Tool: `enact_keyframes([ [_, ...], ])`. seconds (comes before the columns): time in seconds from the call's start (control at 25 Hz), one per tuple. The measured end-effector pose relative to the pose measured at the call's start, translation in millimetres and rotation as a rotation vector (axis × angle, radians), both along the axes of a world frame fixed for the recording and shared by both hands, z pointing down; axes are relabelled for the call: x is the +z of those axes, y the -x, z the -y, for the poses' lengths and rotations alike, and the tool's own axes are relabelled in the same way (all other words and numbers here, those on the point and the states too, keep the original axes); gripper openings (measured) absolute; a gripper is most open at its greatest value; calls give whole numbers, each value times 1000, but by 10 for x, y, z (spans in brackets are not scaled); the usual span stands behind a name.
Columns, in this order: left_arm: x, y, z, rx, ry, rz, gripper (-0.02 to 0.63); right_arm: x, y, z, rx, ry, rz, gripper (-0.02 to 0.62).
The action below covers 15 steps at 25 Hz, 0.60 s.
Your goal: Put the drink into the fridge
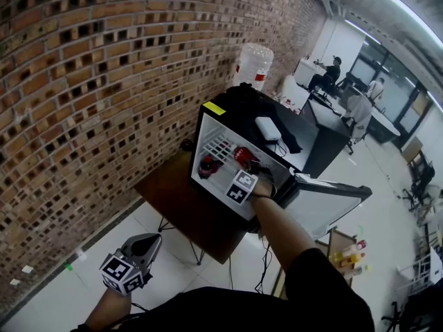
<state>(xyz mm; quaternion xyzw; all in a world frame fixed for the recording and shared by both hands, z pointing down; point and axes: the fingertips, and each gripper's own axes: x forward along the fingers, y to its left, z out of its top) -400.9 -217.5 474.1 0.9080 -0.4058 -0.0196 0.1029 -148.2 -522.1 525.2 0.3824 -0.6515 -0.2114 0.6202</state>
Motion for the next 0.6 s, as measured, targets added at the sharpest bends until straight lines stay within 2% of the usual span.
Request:
enact_keyframes([
  [0.2,-69,-133,21,12,-17,6,-3,-119,163,-425,-37,11,207,335],
  [0.36,-138,-410,-10,42,-18,-10,-3,-302,209,-919,-82,29,387,333],
  [0.6,-231,-999,-79,99,-25,9,-4,-765,-46,-1699,-163,30,662,325],
])
